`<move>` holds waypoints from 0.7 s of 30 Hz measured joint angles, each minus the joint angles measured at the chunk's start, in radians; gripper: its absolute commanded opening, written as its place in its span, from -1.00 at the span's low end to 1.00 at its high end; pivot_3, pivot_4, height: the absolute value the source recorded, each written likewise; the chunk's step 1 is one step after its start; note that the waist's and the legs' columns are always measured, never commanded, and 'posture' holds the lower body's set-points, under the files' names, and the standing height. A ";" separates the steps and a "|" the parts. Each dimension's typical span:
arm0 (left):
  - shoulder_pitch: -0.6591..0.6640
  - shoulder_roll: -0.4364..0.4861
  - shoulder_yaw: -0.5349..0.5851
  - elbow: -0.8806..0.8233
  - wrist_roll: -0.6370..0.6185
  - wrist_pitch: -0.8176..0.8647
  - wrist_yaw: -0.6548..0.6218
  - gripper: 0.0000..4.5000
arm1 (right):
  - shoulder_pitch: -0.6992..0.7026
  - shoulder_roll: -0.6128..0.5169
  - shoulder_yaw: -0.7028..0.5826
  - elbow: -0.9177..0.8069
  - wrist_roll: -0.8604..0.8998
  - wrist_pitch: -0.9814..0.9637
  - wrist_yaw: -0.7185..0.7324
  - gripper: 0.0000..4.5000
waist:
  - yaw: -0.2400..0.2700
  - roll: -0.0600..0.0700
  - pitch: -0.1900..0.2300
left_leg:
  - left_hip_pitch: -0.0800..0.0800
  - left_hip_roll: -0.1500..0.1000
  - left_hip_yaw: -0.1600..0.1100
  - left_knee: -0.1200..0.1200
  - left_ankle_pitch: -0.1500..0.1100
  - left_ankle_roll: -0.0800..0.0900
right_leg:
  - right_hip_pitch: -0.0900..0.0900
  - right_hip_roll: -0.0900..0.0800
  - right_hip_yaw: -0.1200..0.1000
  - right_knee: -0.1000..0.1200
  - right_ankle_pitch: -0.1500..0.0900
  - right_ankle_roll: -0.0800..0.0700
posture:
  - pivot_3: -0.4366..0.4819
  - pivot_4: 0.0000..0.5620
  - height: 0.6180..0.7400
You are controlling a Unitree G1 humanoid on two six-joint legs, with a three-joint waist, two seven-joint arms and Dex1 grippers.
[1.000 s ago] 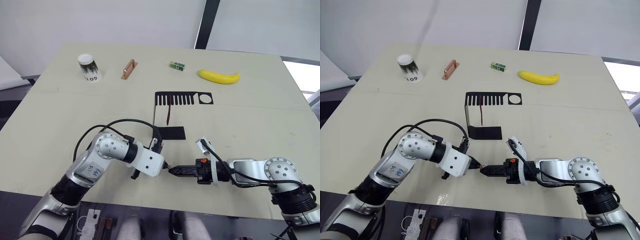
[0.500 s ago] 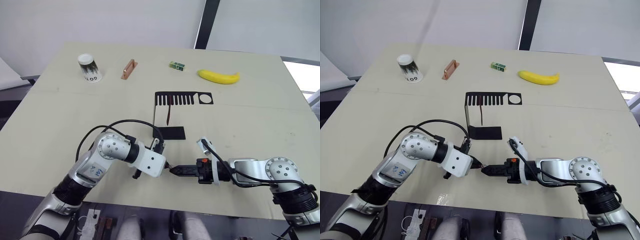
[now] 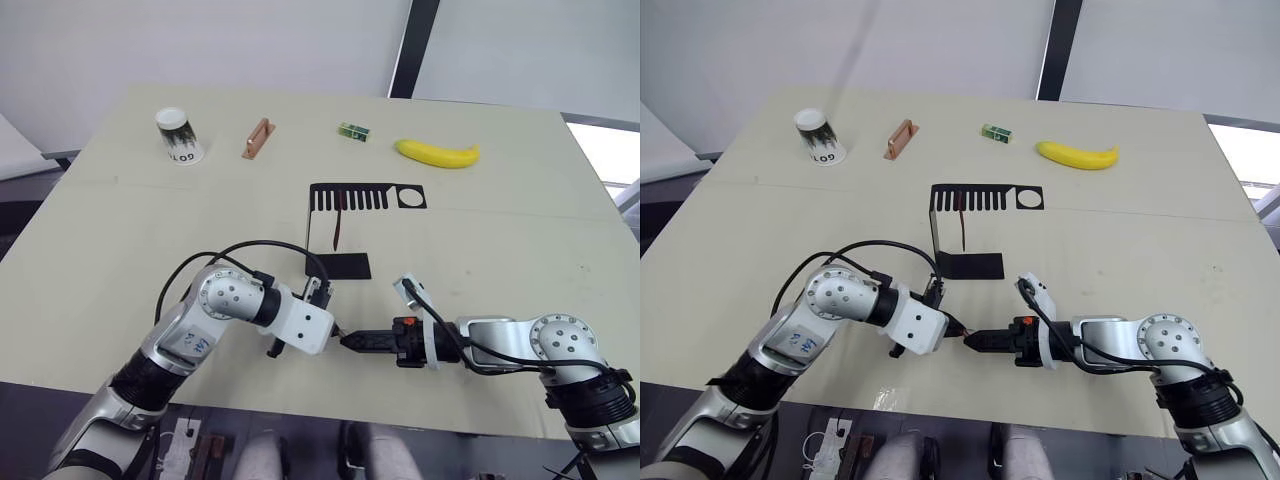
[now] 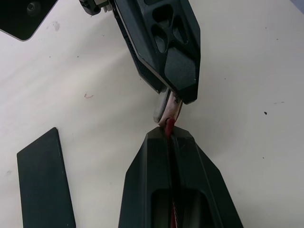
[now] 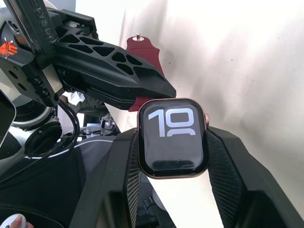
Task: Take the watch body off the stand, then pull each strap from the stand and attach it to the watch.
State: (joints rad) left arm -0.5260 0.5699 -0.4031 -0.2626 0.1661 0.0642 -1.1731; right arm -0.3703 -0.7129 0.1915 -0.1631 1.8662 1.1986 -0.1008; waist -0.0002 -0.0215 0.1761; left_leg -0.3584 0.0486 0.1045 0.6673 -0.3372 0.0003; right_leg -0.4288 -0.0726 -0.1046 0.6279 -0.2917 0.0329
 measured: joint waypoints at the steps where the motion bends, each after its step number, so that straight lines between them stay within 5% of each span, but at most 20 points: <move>1: 0.000 -0.001 0.000 0.000 0.001 0.000 0.000 -1.00 | 0.000 0.000 0.000 0.000 0.000 0.000 0.000 -0.32 | 0.000 0.000 0.000 | 0.000 0.000 0.000 0.000 0.000 0.000 | 0.000 0.000 0.000 0.000 0.000 0.000 | -0.05 -0.47 1.00; 21: 0.007 -0.010 -0.008 0.003 0.023 0.000 0.014 -1.00 | 0.000 0.001 0.000 0.000 -0.018 0.001 0.002 -0.32 | 0.000 0.000 0.000 | 0.000 0.000 0.000 0.000 0.000 0.000 | 0.000 0.000 0.000 0.000 0.000 0.000 | -0.05 -0.47 1.00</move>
State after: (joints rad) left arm -0.5189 0.5600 -0.4113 -0.2598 0.1890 0.0642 -1.1594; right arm -0.3703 -0.7116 0.1919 -0.1631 1.8479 1.1992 -0.0992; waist -0.0003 -0.0215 0.1761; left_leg -0.3584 0.0487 0.1045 0.6673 -0.3372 0.0003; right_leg -0.4288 -0.0726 -0.1046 0.6279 -0.2917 0.0329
